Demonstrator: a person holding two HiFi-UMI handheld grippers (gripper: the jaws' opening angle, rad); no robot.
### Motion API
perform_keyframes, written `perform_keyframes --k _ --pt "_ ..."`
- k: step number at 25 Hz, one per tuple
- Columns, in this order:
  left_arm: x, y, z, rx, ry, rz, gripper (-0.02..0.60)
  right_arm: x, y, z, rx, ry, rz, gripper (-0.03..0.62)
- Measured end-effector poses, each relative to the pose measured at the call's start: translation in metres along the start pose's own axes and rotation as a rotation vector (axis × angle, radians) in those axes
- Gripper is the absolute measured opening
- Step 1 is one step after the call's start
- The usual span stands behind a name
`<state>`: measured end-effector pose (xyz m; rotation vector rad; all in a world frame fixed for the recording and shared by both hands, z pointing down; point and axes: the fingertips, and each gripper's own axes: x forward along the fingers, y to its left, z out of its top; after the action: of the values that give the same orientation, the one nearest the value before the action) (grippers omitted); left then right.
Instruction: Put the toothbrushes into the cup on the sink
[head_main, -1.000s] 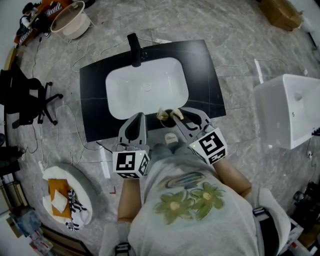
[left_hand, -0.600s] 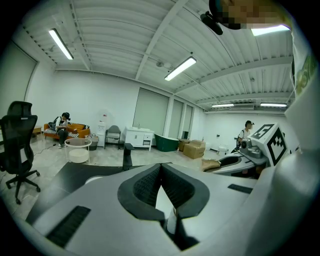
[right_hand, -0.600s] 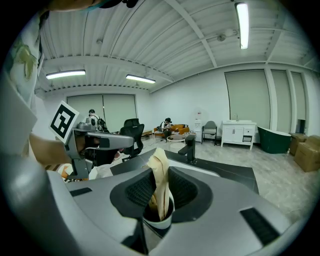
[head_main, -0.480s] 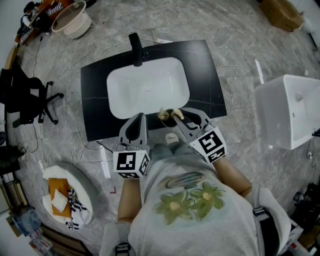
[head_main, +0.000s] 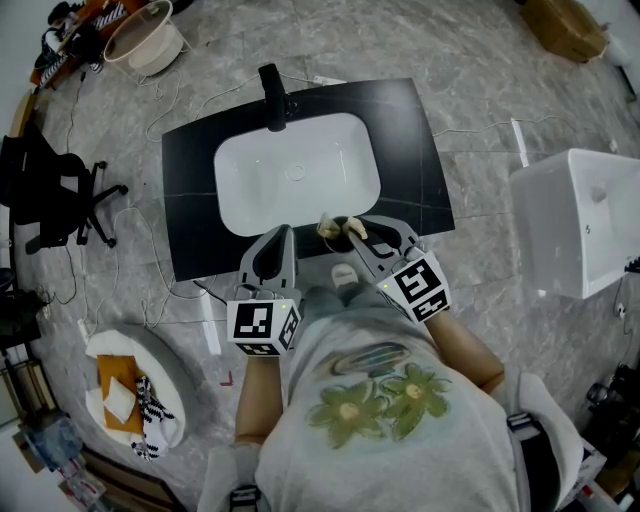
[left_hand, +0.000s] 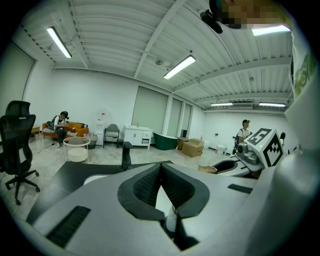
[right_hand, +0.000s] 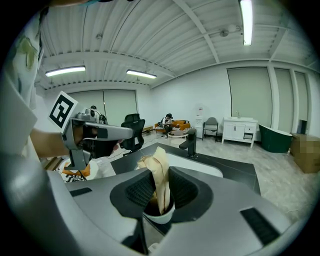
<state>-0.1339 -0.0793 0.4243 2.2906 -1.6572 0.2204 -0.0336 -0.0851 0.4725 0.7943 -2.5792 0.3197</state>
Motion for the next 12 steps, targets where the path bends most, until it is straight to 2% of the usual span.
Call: perform_keyframes --k 12 --pt "0.005 -0.002 -0.006 0.005 0.021 -0.019 0.018 0.010 -0.001 -0.013 -0.009 0.036 -0.001 0.078"
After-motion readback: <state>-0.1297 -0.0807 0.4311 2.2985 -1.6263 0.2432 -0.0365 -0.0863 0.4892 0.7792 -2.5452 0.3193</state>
